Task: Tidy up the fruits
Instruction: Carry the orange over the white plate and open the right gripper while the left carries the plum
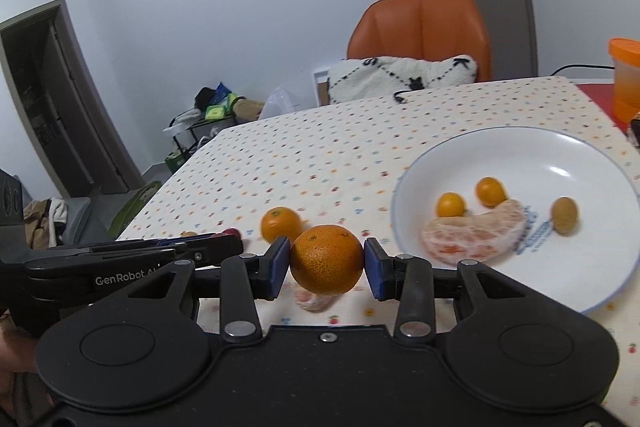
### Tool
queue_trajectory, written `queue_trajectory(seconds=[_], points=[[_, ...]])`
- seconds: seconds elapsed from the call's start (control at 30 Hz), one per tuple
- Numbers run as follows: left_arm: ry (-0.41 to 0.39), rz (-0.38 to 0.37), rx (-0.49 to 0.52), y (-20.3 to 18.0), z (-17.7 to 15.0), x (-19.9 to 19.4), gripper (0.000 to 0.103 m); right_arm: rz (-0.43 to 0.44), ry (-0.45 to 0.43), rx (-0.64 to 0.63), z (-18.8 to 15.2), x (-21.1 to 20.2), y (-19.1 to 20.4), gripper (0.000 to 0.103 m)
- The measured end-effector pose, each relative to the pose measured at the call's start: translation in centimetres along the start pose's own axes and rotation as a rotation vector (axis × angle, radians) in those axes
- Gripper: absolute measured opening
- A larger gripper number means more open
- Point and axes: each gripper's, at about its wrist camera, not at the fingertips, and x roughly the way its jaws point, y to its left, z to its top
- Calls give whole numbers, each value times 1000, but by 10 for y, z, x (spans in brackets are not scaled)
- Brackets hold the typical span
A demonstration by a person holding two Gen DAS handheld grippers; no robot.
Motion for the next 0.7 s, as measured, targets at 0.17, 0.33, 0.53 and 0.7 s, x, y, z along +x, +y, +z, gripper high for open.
queue_trajectory(seconds=[0.17,0.33,0.53,0.7], points=[[-3,-4,-4,-9,1,5,22,-25,-17,12,1,-8,-12,38],[-8,-3,-10,-20,1,10,22,-56,-32,23,1,-17,-25,38],[-6,-25,4,-37,3,17,22,-107,-44,57,-2,-28,-44,38],[-9,-46,17,-52,4,22,22,-152,-41,79,-5,-33,-60,38]])
